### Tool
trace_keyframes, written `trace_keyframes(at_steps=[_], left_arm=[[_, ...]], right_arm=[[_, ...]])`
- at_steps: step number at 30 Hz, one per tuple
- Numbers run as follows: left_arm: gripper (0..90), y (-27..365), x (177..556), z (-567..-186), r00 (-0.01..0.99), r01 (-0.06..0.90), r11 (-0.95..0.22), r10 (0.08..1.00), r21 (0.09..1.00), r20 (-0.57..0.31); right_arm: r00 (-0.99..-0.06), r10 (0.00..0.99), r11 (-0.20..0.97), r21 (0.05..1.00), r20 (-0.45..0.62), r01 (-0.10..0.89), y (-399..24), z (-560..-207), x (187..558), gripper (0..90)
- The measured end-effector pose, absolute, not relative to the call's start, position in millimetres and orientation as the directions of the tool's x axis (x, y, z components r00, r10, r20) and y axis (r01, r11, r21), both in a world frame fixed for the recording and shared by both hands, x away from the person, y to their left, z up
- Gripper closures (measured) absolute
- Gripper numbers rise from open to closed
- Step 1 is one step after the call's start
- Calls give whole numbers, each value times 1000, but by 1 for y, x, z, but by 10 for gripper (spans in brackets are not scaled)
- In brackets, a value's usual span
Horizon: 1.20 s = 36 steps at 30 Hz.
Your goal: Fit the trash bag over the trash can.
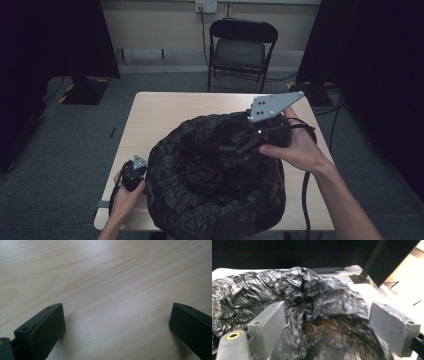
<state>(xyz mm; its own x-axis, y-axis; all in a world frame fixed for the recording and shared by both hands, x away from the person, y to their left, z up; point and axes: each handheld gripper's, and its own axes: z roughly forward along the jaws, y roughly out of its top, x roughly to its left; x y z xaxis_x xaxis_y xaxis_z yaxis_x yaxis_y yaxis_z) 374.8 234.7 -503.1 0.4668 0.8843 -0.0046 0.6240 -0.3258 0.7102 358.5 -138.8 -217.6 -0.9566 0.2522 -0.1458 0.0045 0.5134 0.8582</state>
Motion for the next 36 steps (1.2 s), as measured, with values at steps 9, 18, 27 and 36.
trace_keyframes(at_steps=[9, 18, 27, 36], left_arm=[[0, 234, 374, -503, 462, 626, -321, 887, 711, -7], [0, 234, 374, -503, 461, 626, -318, 887, 712, -8], [0, 234, 374, -503, 460, 626, -319, 888, 712, -7], [0, 234, 374, -503, 459, 627, -317, 889, 712, -8]], right_arm=[[-925, 350, 475, 879, -149, 38, -177, -224, 354, 133], [-886, 432, 455, 889, -167, 54, -217, -235, 345, 133], [-835, 529, 435, 894, -153, 112, -250, -249, 344, 126], [-774, 620, 406, 897, -130, 174, -274, -274, 350, 127]])
